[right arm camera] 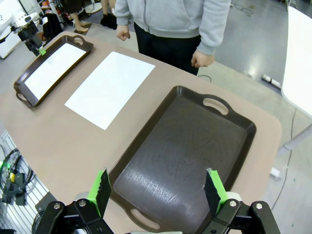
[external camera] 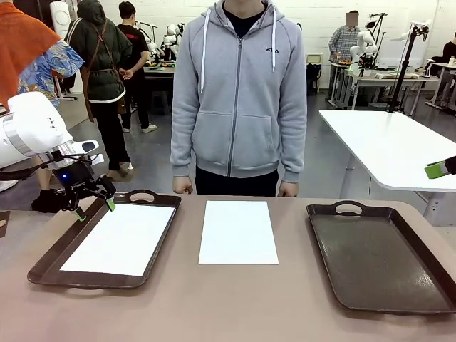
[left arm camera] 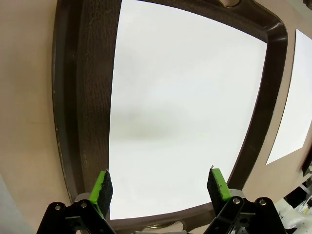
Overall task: Sort the A4 documents.
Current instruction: Receive the A4 Paper.
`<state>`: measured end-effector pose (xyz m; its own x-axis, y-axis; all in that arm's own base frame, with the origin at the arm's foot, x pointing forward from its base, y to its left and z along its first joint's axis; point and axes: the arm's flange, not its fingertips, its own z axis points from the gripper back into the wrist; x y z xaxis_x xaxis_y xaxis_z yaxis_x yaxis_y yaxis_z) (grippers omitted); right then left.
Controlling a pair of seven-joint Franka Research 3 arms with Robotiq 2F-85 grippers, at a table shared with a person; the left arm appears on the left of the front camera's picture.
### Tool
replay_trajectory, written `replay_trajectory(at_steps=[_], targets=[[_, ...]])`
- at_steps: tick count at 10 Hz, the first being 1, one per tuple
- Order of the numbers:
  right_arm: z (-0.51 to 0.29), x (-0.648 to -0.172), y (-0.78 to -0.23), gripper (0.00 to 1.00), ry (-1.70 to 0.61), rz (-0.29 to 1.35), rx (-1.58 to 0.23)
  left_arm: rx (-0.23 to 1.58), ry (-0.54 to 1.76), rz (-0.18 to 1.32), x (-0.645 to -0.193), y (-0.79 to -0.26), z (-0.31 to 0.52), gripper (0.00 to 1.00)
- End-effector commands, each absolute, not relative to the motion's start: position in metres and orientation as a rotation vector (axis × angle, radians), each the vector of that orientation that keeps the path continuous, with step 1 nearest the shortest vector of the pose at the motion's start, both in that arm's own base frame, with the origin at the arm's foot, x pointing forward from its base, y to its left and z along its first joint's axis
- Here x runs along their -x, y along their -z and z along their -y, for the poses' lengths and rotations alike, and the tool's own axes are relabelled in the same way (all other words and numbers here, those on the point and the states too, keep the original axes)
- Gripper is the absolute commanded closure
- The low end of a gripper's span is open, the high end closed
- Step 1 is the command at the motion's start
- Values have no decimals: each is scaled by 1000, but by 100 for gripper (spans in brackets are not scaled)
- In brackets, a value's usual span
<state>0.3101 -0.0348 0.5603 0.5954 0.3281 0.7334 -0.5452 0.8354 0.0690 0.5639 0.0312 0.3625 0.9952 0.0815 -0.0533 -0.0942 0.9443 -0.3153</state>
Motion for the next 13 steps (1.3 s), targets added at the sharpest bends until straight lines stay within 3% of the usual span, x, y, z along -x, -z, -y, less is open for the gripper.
replay_trajectory(at_steps=[1,3,7,11,13], targets=[[34,-311,-559,0,-521,781,-314,302,-90,-43,-564,-363,-32,0],[34,-311,-559,0,-521,781,-314,291,-85,5,-565,-369,-22,0],[34,-311,-559,0,-521,781,-314,205,-16,292,-510,-452,-9,0],[34,-311,-559,0,-521,781,-314,181,279,655,-411,-528,9,0],[34,-311,-559,0,-521,781,-314,210,483,776,-384,-545,13,0]])
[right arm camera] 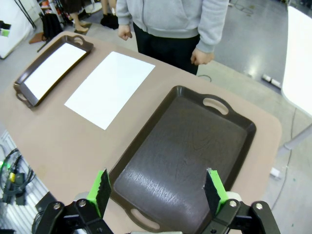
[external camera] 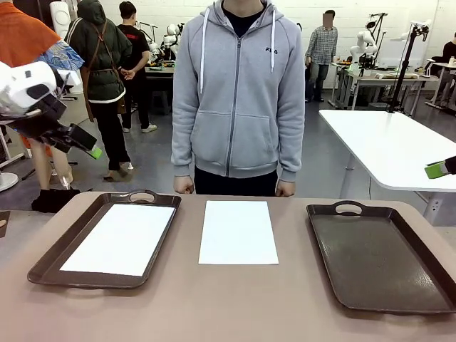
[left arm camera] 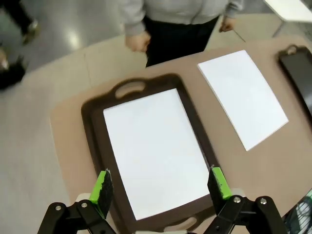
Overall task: Sort the A4 documents.
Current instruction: Receive the A4 Paper.
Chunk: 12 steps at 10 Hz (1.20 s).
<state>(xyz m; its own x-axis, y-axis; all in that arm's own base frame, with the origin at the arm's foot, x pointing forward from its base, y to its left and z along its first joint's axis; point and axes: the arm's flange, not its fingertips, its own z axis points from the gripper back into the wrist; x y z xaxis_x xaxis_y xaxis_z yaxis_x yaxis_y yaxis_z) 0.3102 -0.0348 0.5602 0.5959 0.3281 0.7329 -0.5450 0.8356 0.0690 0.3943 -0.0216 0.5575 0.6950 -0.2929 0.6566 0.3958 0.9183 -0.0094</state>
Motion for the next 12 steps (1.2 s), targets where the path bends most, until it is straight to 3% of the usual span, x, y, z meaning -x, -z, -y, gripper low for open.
replay_trajectory(at_steps=[1,5,12], targets=[[34,-311,-559,0,-521,781,-314,240,569,812,-372,-552,10,0],[34,-311,-559,0,-521,781,-314,497,636,769,-364,-550,-16,0],[34,-311,-559,0,-521,781,-314,514,615,806,-349,-547,-18,0]])
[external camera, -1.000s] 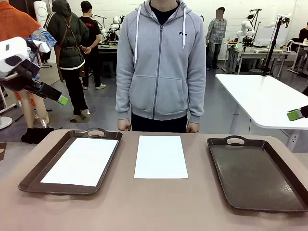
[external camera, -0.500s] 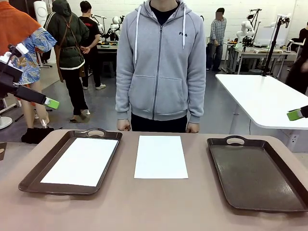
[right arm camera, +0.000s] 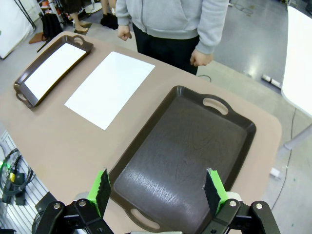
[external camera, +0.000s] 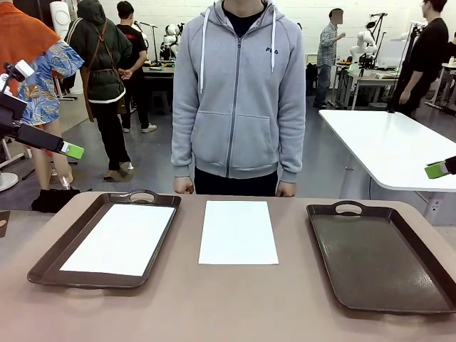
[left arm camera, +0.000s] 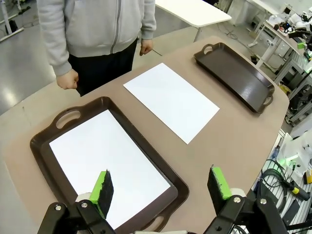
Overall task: Sort the A4 documents.
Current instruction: Receive the A4 Paper.
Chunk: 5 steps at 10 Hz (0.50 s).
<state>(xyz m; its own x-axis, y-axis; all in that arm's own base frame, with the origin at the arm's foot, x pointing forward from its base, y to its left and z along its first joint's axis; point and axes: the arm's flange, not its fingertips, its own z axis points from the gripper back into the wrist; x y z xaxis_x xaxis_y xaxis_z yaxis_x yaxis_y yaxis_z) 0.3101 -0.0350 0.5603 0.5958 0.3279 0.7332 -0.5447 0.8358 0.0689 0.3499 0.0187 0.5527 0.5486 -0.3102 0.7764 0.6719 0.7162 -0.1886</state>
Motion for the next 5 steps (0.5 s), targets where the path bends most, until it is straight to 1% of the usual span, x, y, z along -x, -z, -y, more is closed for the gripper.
replay_trajectory(at_steps=[1,5], targets=[[34,-311,-559,0,-521,781,-314,516,609,788,-350,-547,-17,0],[34,-311,-559,0,-521,781,-314,515,590,772,-352,-546,-18,0]])
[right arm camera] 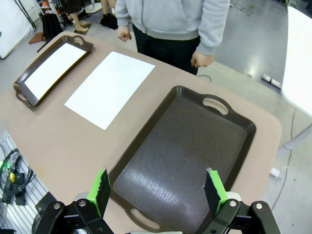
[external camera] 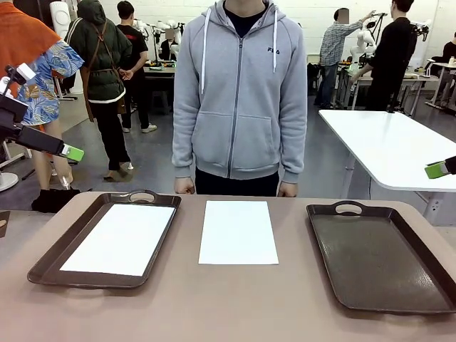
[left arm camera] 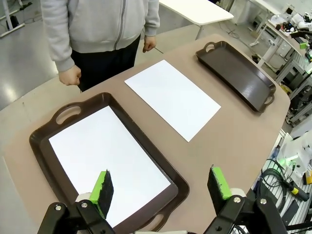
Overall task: Sort the A4 documents.
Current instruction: Receive the A4 Paper.
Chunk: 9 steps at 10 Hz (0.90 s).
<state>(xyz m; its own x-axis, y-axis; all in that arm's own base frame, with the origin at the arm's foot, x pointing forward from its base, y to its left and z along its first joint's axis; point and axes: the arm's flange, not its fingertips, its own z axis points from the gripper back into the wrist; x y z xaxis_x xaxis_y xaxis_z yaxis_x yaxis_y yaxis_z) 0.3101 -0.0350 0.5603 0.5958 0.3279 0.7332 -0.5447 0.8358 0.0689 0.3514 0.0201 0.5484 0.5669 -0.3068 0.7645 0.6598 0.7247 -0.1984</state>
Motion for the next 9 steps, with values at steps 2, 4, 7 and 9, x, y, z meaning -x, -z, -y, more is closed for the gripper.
replay_trajectory(at_steps=[2,4,7,9], targets=[[34,-311,-559,0,-521,781,-314,511,580,771,-353,-547,-18,0],[34,-311,-559,0,-521,781,-314,501,593,774,-352,-548,-20,0],[34,-311,-559,0,-521,781,-314,501,593,774,-352,-548,-20,0],[34,-311,-559,0,-521,781,-314,501,593,774,-352,-548,-20,0]])
